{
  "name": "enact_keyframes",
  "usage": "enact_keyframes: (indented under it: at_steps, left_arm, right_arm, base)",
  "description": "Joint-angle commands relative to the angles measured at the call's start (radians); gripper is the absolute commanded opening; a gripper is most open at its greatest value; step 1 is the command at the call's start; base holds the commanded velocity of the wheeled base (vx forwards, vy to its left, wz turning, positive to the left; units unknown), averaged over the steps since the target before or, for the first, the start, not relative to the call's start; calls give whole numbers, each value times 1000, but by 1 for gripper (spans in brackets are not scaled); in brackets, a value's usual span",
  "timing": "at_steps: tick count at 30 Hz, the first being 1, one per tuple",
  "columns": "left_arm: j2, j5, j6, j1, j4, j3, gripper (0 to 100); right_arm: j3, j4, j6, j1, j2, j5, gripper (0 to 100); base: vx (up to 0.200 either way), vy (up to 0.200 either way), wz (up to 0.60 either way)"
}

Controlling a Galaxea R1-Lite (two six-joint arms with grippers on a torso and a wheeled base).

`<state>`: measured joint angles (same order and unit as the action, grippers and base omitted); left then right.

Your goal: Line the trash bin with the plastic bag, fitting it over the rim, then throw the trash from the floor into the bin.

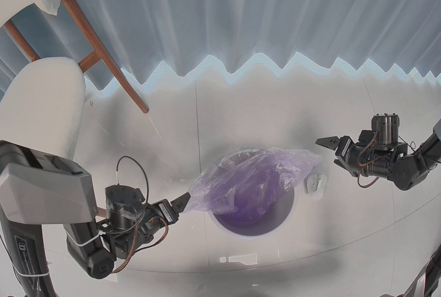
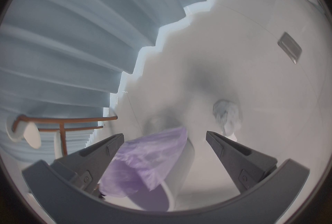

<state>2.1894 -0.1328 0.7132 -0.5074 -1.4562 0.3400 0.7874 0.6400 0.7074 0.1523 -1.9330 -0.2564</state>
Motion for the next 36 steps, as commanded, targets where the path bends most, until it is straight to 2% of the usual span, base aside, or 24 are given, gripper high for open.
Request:
enact_keyframes:
  at_steps: [1, 4, 6, 7, 10, 12, 14, 18, 19, 23, 26, 27, 30, 33, 36]
  left_arm:
    - [-200, 4, 71, -3, -92, -180, 100]
    - [-299, 4, 164, -5, -90, -184, 100]
    - [-306, 4, 173, -6, -90, -185, 100]
    - [-355, 5, 272, -33, -90, -222, 100]
    - [-388, 5, 292, -63, -90, -246, 100]
    - [-467, 7, 295, -111, -90, -300, 100]
    - [-493, 5, 298, -137, -87, -340, 100]
    - [-500, -8, 327, -134, -89, -340, 100]
    - [-523, -10, 330, -132, -89, -340, 100]
    - [-551, -18, 338, -146, -87, -340, 100]
    - [-546, -47, 344, -148, -85, -340, 100]
    - [-545, -62, 344, -148, -87, -340, 100]
    - [-551, -76, 348, -154, -84, -340, 100]
    - [-560, -76, 384, -164, -75, -340, 100]
    - [-562, -70, 434, -195, -50, -340, 100]
  right_arm:
    - [93, -221, 204, 99, 207, -3, 100]
    - [145, -327, 333, 200, 212, 3, 100]
    - [148, -335, 342, 210, 210, 5, 100]
    - [141, -368, 366, 276, 147, 17, 100]
    - [151, -367, 371, 302, 112, 43, 100]
    - [180, -349, 371, 357, 62, 78, 100]
    - [197, -332, 368, 369, 16, 92, 100]
    - [239, -318, 366, 371, -46, 123, 100]
    - [279, -318, 366, 371, -93, 147, 100]
    - [357, -324, 368, 369, -166, 164, 100]
    - [395, -330, 368, 371, -212, 192, 100]
    - [397, -332, 365, 372, -218, 221, 0]
    - [358, -338, 363, 389, -184, 241, 0]
    - [302, -339, 362, 394, -150, 241, 0]
    - [207, -330, 343, 434, -93, 261, 0]
  base:
    - [0, 0, 0]
    - [0, 0, 0]
    - [0, 0, 0]
    - [0, 0, 0]
    - [0, 0, 0]
    - [0, 0, 0]
    - [0, 0, 0]
    - [0, 0, 0]
    - [0, 0, 0]
    - [0, 0, 0]
    - [0, 0, 0]
    - [0, 0, 0]
    - [0, 0, 0]
    - [0, 0, 0]
    - [0, 0, 0]
